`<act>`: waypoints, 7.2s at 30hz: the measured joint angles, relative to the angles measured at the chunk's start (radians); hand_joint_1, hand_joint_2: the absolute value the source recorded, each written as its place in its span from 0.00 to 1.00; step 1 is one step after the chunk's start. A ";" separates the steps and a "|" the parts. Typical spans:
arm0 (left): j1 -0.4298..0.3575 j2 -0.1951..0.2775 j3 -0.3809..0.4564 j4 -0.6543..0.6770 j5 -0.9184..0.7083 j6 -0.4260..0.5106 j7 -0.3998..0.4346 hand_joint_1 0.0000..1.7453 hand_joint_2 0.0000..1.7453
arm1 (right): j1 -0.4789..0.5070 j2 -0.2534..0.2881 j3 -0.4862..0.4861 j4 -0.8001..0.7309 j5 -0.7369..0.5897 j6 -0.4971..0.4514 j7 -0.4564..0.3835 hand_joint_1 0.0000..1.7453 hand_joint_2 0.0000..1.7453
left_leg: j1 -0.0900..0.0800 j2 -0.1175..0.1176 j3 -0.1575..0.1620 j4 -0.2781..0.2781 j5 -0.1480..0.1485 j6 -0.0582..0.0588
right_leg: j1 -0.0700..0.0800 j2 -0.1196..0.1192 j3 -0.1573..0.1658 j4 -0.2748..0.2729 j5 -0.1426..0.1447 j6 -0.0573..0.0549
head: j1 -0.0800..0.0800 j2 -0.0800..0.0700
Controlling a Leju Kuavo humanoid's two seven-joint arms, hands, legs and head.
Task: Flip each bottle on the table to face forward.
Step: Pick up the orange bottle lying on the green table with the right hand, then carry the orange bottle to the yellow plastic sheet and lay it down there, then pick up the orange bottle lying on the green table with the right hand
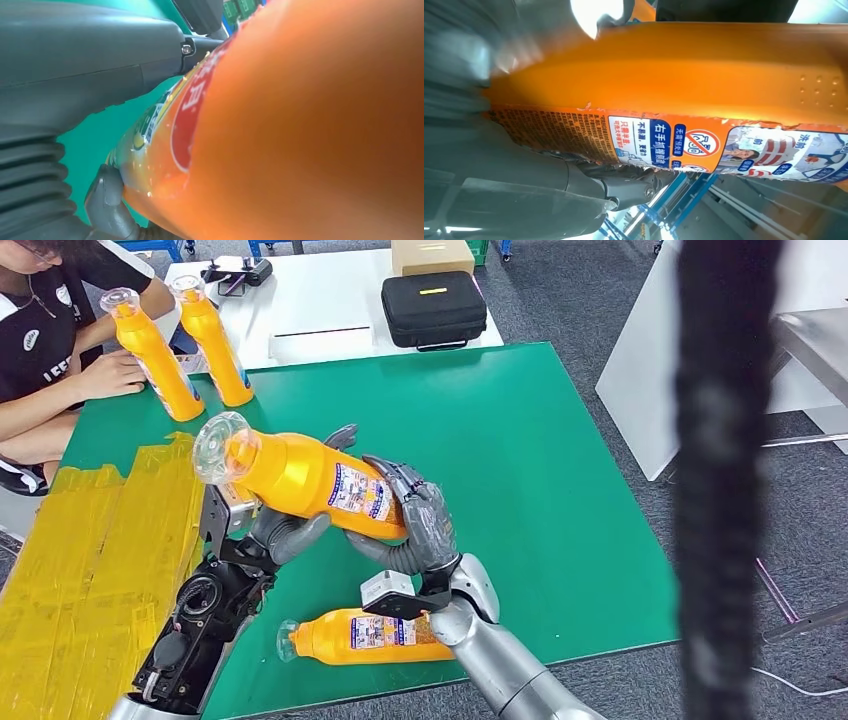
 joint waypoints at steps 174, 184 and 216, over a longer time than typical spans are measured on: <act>0.001 -0.047 0.379 0.293 -1.427 0.753 0.444 0.00 1.00 | 0.191 -0.388 0.241 -0.242 0.628 0.691 0.806 1.00 1.00 | 0.000 -0.001 0.021 -0.001 -0.004 0.000 | 0.000 0.000 0.012 -0.003 -0.004 -0.002 | 0.000 0.000; 0.005 -0.053 0.375 0.307 -1.268 0.747 0.342 0.00 1.00 | 0.241 -0.327 0.112 -0.243 0.596 0.478 0.803 1.00 1.00 | -0.001 -0.001 0.017 -0.001 -0.003 0.001 | 0.000 0.000 0.018 -0.003 -0.002 -0.001 | 0.000 0.000; 0.061 -0.052 0.207 0.086 -0.380 0.233 -0.003 0.00 1.00 | 0.098 -0.065 -0.275 -0.122 -0.070 0.079 0.156 1.00 1.00 | 0.000 0.000 0.002 0.000 0.000 0.002 | 0.001 0.000 0.003 -0.002 0.002 -0.001 | 0.000 0.000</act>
